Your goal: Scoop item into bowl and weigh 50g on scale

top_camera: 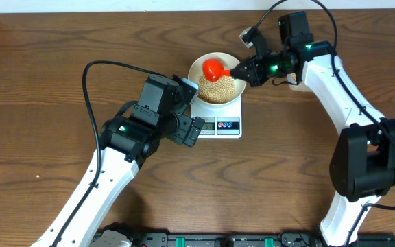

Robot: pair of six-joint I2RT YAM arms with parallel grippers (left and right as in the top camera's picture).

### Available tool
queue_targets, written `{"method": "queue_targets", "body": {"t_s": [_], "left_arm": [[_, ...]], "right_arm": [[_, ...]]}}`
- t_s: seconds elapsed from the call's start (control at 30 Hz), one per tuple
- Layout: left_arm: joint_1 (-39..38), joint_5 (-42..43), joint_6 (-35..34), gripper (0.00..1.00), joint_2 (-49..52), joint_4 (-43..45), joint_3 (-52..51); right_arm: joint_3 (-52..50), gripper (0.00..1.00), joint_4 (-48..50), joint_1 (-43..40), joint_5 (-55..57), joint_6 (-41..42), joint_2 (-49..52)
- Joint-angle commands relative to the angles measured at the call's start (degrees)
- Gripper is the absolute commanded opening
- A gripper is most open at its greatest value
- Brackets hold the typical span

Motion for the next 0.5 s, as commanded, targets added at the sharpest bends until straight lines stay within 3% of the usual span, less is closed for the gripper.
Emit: {"method": "queue_targets", "body": {"t_s": [0.0, 0.3, 0.47], "left_arm": [[0.2, 0.3, 0.6, 0.97, -0.1, -0.1, -0.2], [0.2, 0.3, 0.6, 0.97, -0.1, -0.1, -0.2], [0.2, 0.3, 0.6, 0.97, -0.1, -0.1, -0.2]], "right_arm": [[-0.1, 0.01, -0.1, -0.5, -1.4, 0.7, 0.9], [-0.1, 0.01, 0.0, -0.1, 4.9, 1.6, 0.9], [-0.1, 0.01, 0.2, 1.7, 13.9, 1.8, 0.9]]}}
